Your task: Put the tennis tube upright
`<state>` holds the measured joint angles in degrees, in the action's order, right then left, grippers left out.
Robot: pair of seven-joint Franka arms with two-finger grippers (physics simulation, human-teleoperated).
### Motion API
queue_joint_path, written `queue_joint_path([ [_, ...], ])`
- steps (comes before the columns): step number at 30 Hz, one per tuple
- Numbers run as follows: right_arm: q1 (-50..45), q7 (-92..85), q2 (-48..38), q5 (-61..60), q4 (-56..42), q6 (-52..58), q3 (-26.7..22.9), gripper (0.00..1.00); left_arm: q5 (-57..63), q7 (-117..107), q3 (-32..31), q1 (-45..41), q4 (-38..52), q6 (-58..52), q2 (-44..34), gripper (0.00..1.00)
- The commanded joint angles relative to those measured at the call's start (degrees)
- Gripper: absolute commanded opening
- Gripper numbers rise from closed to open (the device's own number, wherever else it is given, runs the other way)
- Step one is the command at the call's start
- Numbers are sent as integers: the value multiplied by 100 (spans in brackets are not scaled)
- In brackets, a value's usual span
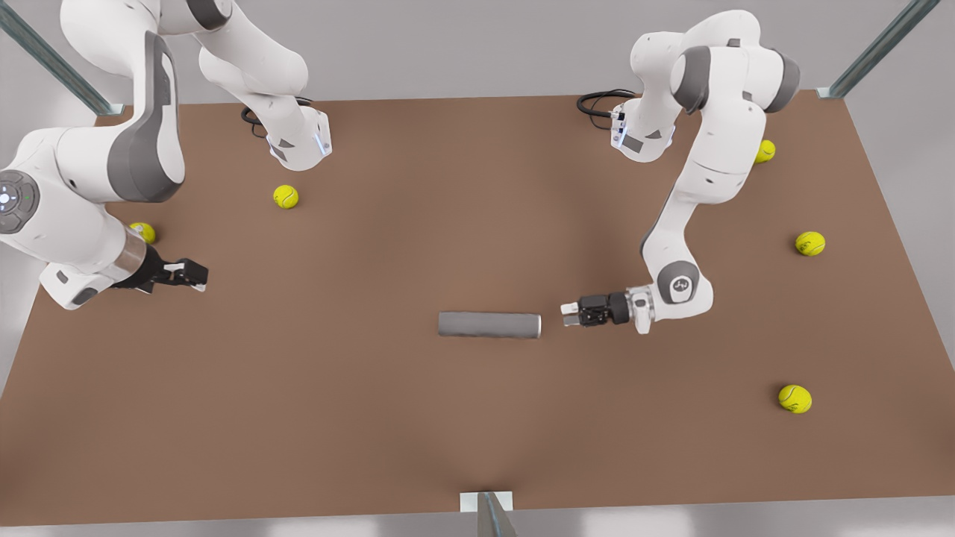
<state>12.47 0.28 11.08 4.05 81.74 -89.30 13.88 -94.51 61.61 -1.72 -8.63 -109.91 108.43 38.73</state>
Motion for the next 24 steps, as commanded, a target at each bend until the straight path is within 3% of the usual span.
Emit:
queue_joint_path([
  [1,10,33,0,8,0,0,0,100,-129,0,-73,2,14,99,30,100],
  [10,45,-19,9,0,0,-18,0,100,-173,0,-311,-16,585,134,583,100],
  [24,1,7,44,-9,0,-18,9,100,-15,0,-460,-95,436,108,627,100],
])
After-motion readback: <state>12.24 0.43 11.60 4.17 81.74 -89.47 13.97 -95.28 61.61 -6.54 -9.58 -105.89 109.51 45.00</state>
